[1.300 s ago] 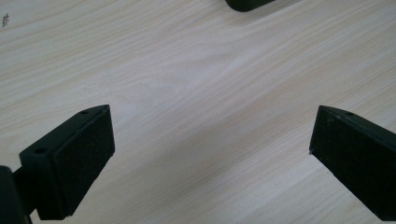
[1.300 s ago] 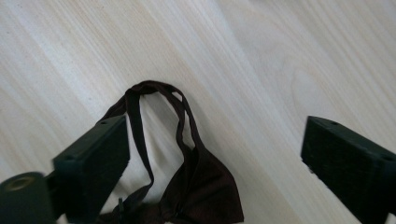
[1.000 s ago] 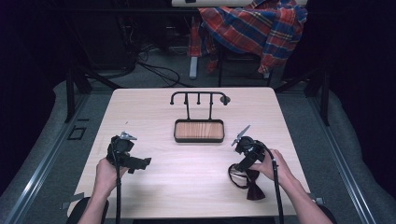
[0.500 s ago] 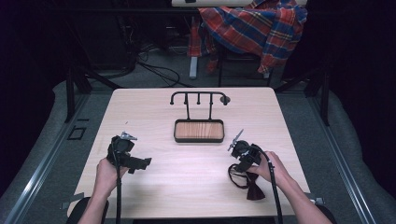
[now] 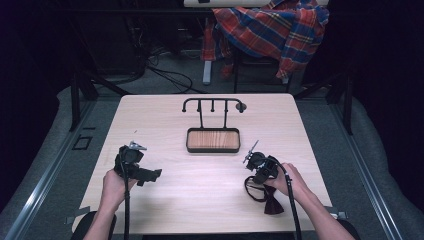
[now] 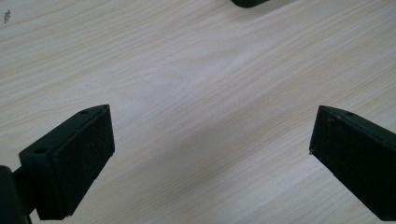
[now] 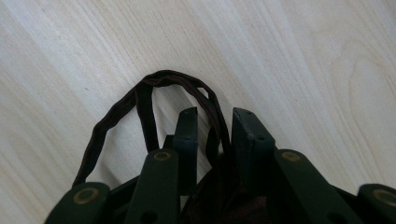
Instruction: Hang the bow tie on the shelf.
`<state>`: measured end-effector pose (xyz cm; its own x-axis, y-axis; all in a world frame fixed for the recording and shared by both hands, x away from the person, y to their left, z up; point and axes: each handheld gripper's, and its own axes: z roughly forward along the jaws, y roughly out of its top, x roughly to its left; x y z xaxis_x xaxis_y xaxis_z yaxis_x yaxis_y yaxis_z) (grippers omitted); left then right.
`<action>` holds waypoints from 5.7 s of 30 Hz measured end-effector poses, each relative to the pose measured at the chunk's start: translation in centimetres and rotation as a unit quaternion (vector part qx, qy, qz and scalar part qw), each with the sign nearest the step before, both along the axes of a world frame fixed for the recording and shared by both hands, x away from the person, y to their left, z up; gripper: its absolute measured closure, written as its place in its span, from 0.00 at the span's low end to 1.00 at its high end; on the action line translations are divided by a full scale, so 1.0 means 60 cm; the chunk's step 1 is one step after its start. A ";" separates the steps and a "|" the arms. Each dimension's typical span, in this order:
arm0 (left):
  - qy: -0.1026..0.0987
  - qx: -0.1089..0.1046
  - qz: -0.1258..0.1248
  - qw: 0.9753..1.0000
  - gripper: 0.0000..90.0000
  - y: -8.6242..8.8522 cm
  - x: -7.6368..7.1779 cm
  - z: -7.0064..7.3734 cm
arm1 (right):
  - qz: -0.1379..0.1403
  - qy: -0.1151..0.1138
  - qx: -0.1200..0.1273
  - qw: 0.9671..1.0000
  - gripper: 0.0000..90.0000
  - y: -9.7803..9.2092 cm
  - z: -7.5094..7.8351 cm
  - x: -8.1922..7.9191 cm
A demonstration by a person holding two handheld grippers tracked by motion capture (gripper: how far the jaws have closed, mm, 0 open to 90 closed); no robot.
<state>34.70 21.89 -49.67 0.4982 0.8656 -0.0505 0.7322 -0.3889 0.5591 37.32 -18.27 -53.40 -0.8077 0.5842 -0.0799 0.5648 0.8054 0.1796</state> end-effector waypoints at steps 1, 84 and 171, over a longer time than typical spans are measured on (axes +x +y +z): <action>0.000 0.000 0.000 1.000 0.00 0.000 0.000 0.000 | -0.002 -0.001 0.001 1.000 0.81 0.000 -0.002 0.000; 0.004 0.003 -0.004 1.000 0.00 -0.003 0.001 -0.001 | -0.053 -0.156 0.074 0.984 0.99 -0.012 0.096 -0.003; 0.007 0.007 -0.010 1.000 0.00 -0.005 -0.003 -0.003 | -0.104 -0.261 0.135 0.950 0.99 0.020 0.243 0.118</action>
<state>34.51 21.61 -49.86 0.5140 0.8566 -0.0458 0.7324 -0.4104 0.5433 44.39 -17.05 -38.84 -0.5645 0.7824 -0.2631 0.4833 0.5717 0.6630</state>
